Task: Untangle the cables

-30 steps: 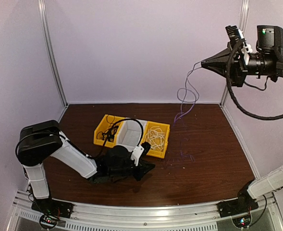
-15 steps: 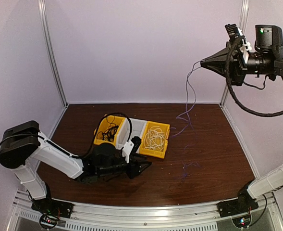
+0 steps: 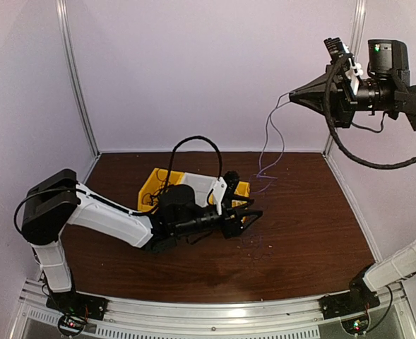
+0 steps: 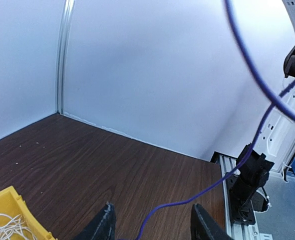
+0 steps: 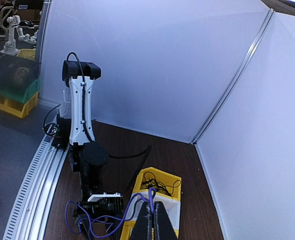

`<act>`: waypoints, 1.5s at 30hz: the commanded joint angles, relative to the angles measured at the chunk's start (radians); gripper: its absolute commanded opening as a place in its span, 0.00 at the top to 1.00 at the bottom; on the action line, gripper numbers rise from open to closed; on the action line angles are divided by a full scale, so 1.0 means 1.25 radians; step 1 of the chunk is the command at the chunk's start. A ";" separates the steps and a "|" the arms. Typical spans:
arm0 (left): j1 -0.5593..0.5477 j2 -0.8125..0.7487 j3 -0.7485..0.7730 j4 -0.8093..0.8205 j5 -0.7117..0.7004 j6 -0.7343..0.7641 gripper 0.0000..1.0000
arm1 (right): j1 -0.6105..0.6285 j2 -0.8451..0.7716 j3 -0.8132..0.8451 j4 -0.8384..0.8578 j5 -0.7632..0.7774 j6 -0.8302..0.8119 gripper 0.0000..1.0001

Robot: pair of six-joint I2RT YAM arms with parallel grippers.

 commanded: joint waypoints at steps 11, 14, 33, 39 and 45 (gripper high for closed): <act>-0.005 0.042 0.135 0.075 0.203 0.005 0.50 | -0.005 -0.021 -0.072 0.044 -0.014 0.024 1.00; -0.007 0.053 0.156 0.095 0.211 -0.018 0.55 | -0.005 -0.021 -0.074 0.049 -0.017 0.030 1.00; -0.007 -0.179 -0.095 -0.067 0.024 -0.024 1.00 | -0.012 -0.082 -0.348 0.060 0.030 -0.043 0.89; -0.006 -0.445 -0.383 -0.158 -0.167 -0.099 1.00 | 0.095 -0.074 -0.667 0.149 0.201 -0.110 0.53; -0.002 -0.645 -0.479 -0.334 -0.344 -0.162 1.00 | 0.193 0.045 -0.787 0.270 0.296 -0.141 0.49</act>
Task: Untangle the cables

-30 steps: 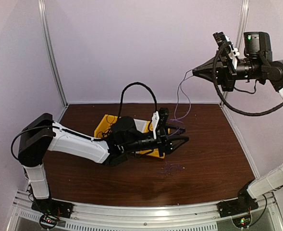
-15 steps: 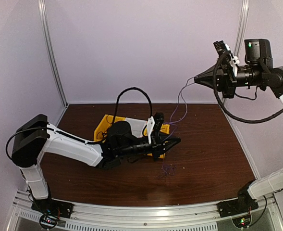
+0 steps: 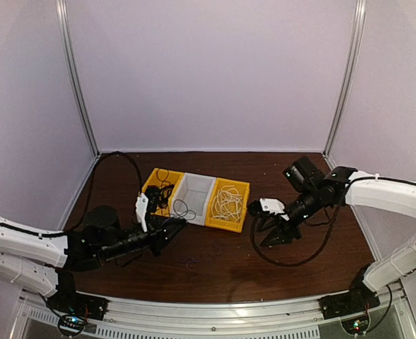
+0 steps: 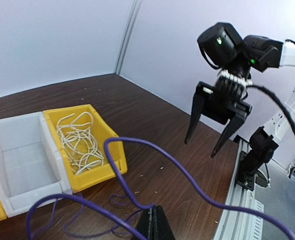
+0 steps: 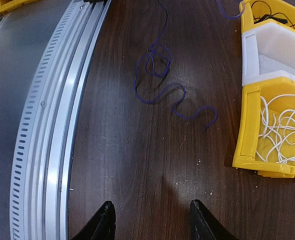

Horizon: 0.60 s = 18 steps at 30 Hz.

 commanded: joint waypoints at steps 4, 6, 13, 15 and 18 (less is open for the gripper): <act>0.002 -0.153 -0.093 -0.127 -0.209 -0.096 1.00 | 0.139 0.125 0.000 0.162 0.168 -0.065 0.48; 0.002 -0.176 -0.115 -0.148 -0.241 -0.120 1.00 | 0.174 0.167 0.027 0.174 0.184 -0.080 0.47; 0.002 -0.244 -0.169 -0.178 -0.296 -0.168 1.00 | 0.298 0.315 0.144 0.251 0.294 -0.095 0.48; 0.002 -0.263 -0.176 -0.196 -0.312 -0.180 1.00 | 0.318 0.356 0.176 0.276 0.316 -0.092 0.50; 0.002 -0.292 -0.184 -0.219 -0.345 -0.201 1.00 | 0.343 0.426 0.236 0.293 0.323 -0.084 0.54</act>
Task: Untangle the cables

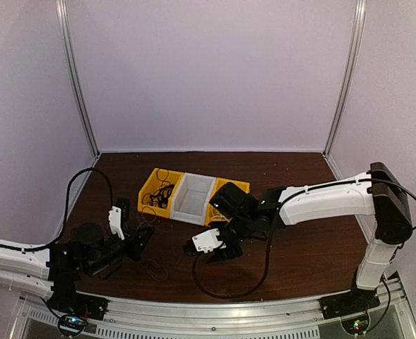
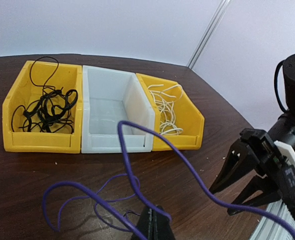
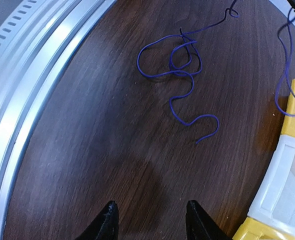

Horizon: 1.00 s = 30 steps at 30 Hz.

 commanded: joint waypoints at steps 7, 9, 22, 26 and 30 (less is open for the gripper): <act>0.002 -0.039 -0.009 -0.050 -0.091 -0.076 1.00 | 0.100 0.189 0.185 0.057 0.154 -0.052 0.59; 0.002 -0.038 -0.009 -0.047 -0.086 -0.079 1.00 | 0.113 0.220 0.213 0.052 0.171 -0.067 0.60; 0.002 -0.120 -0.006 -0.102 -0.113 -0.056 1.00 | 0.127 0.306 0.282 0.057 0.192 -0.070 0.75; 0.003 -0.130 0.016 -0.133 -0.127 -0.035 1.00 | 0.125 0.303 0.261 0.072 0.209 -0.059 0.77; 0.003 -0.125 0.031 -0.149 -0.136 -0.022 1.00 | 0.122 0.302 0.244 0.107 0.235 -0.037 0.84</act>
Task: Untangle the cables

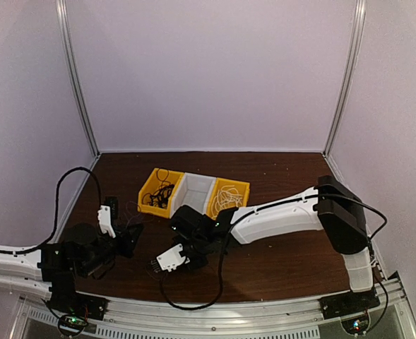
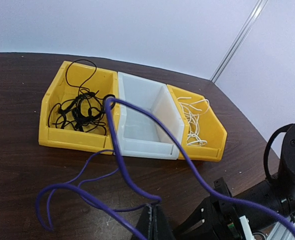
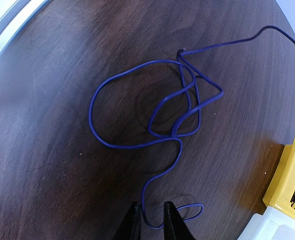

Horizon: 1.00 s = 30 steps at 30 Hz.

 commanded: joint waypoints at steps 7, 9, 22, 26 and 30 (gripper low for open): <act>0.004 0.022 0.080 -0.047 -0.034 0.062 1.00 | -0.018 -0.011 -0.041 0.019 0.030 0.044 1.00; 0.004 0.024 0.106 -0.069 -0.046 0.083 1.00 | -0.025 -0.045 -0.072 0.007 0.028 0.045 1.00; 0.128 0.016 0.421 -0.314 -0.125 0.367 1.00 | -0.224 -0.479 -0.470 -0.142 0.030 0.034 1.00; 0.206 0.071 0.545 -0.337 -0.099 0.471 1.00 | -0.351 -0.581 -0.573 -0.153 0.049 0.006 1.00; 0.247 0.193 0.694 -0.408 -0.101 0.531 1.00 | -0.487 -0.631 -0.633 -0.151 0.058 -0.044 1.00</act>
